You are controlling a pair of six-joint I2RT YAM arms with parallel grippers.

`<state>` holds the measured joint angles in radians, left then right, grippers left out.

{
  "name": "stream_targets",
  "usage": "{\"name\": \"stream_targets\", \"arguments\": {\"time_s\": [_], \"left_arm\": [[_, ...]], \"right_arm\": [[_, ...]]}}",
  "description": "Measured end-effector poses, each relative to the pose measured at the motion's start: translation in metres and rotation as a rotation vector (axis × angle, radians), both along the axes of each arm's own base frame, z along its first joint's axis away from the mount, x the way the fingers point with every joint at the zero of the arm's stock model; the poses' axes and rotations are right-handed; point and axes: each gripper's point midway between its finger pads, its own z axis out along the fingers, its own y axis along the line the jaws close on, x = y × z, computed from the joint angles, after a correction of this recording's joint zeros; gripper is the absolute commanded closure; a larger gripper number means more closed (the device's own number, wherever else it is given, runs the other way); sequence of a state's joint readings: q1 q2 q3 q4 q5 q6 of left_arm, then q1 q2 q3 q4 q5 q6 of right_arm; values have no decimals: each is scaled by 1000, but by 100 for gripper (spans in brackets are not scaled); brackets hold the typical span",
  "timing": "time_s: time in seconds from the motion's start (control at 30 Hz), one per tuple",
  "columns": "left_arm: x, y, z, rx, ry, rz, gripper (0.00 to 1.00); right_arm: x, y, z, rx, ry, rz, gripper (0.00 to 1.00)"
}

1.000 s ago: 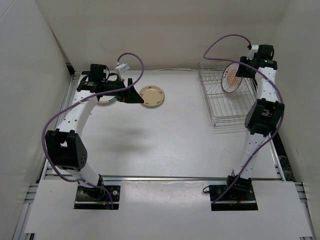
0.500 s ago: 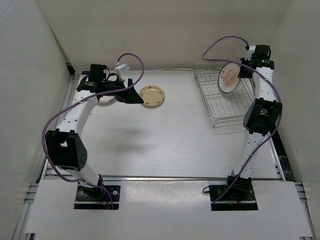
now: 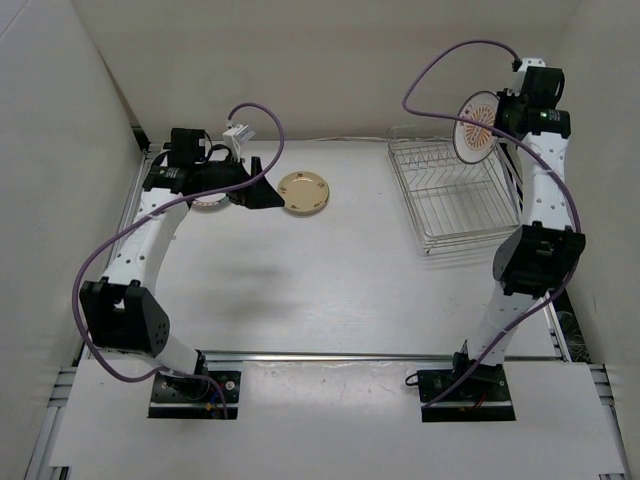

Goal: Unload the plates from the dish rack

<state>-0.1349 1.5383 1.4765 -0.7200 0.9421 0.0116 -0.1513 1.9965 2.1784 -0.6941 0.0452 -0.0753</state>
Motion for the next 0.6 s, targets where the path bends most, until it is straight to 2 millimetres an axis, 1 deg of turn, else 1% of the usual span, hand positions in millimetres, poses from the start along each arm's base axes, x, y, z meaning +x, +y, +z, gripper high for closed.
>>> {"name": "stream_targets", "arguments": {"time_s": [0.07, 0.1, 0.17, 0.23, 0.3, 0.37, 0.4, 0.5, 0.53, 0.57, 0.6], "left_arm": [[-4, 2, 8, 4, -29, 9, 0], [-6, 3, 12, 6, -42, 15, 0], [-8, 3, 17, 5, -54, 23, 0], [-8, 3, 19, 2, -52, 26, 0], [-7, 2, 17, -5, -43, 22, 0], [-8, 0, 15, -17, -26, 9, 0], [-10, -2, 15, -31, -15, -7, 0], [-12, -6, 10, -60, 19, -42, 0], [-12, -8, 8, -69, 34, -52, 0], [-11, -9, 5, -75, 47, -59, 0], [-11, -10, 3, -80, 57, -66, 0]], "right_arm": [[-17, 10, 16, 13, -19, 14, 100], [-26, 18, 21, 37, -24, 41, 100], [-43, 44, 28, 121, -30, 137, 100], [-63, 74, 27, 231, -16, 249, 100], [-88, 117, 21, 364, 21, 399, 100], [-118, 167, 11, 485, 91, 561, 100], [-137, 199, 5, 555, 139, 665, 100], [-191, 274, -16, 705, 300, 906, 100], [-210, 294, -24, 740, 359, 969, 100], [-229, 310, -30, 771, 418, 1019, 100], [-243, 320, -35, 791, 465, 1052, 100]]}}
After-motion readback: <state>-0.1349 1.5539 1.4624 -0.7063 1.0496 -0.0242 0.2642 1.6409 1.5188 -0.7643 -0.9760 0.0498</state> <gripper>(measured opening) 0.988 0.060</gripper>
